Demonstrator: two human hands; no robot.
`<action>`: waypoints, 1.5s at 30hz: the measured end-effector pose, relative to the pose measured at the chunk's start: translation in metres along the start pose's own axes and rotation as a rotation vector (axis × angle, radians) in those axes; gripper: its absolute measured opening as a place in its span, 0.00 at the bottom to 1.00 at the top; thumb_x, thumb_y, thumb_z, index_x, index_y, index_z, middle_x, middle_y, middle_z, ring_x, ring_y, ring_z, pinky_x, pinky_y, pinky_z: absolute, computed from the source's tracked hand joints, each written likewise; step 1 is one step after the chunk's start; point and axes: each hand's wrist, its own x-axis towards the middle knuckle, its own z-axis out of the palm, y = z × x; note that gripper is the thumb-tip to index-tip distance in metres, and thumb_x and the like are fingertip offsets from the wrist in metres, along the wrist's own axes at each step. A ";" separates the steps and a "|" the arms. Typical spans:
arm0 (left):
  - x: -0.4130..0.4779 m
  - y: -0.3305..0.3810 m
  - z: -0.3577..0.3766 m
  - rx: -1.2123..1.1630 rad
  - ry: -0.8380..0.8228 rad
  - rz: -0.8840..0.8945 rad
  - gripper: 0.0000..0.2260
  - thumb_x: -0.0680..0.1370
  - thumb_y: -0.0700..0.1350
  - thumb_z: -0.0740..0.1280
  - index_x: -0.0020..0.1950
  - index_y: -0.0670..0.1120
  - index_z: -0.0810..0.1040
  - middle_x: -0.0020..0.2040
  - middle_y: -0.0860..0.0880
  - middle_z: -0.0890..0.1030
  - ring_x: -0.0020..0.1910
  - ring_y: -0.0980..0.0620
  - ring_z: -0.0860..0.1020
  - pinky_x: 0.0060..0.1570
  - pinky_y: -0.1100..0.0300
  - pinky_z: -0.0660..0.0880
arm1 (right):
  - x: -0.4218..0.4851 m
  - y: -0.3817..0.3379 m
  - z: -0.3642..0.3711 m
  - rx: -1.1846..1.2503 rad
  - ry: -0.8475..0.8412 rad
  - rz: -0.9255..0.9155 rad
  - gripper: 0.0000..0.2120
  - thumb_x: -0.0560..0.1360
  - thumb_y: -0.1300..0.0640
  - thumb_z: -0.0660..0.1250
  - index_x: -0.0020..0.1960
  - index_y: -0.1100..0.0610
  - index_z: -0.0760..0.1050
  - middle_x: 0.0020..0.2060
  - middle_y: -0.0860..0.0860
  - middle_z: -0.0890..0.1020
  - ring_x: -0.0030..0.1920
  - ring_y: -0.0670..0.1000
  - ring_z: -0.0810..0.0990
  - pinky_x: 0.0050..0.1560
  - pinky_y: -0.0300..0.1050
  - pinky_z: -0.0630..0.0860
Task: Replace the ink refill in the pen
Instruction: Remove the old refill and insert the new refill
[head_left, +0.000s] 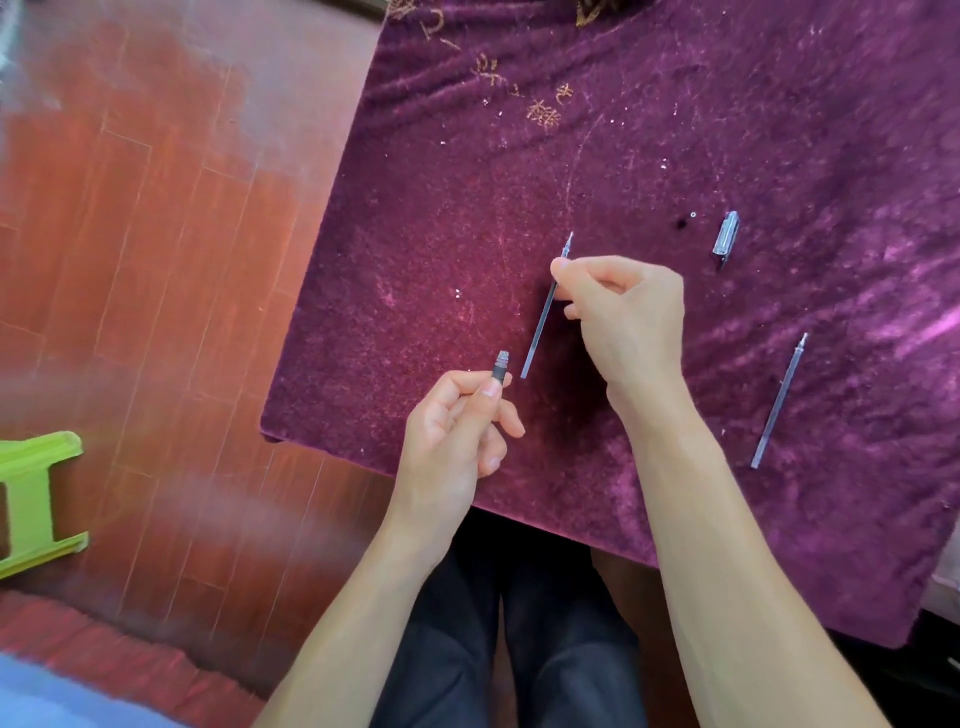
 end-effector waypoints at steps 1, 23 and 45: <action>0.001 0.003 -0.002 -0.010 0.004 0.004 0.06 0.84 0.45 0.63 0.52 0.46 0.79 0.37 0.47 0.82 0.25 0.56 0.69 0.28 0.65 0.69 | -0.002 0.000 0.003 -0.031 -0.002 0.003 0.08 0.76 0.47 0.76 0.44 0.51 0.89 0.36 0.44 0.89 0.36 0.41 0.87 0.45 0.40 0.83; 0.004 0.010 -0.004 -0.056 0.022 0.031 0.07 0.84 0.44 0.62 0.54 0.42 0.77 0.37 0.48 0.82 0.25 0.56 0.68 0.27 0.65 0.68 | -0.012 -0.019 0.027 -0.332 -0.013 -0.030 0.10 0.76 0.48 0.74 0.40 0.52 0.87 0.31 0.46 0.86 0.36 0.47 0.86 0.48 0.50 0.85; 0.001 -0.015 0.077 0.045 -0.214 -0.053 0.09 0.83 0.48 0.64 0.54 0.44 0.79 0.37 0.48 0.82 0.25 0.57 0.69 0.28 0.68 0.69 | -0.027 0.064 -0.143 -0.048 0.462 0.049 0.07 0.72 0.44 0.79 0.45 0.46 0.86 0.34 0.35 0.86 0.33 0.37 0.84 0.40 0.32 0.79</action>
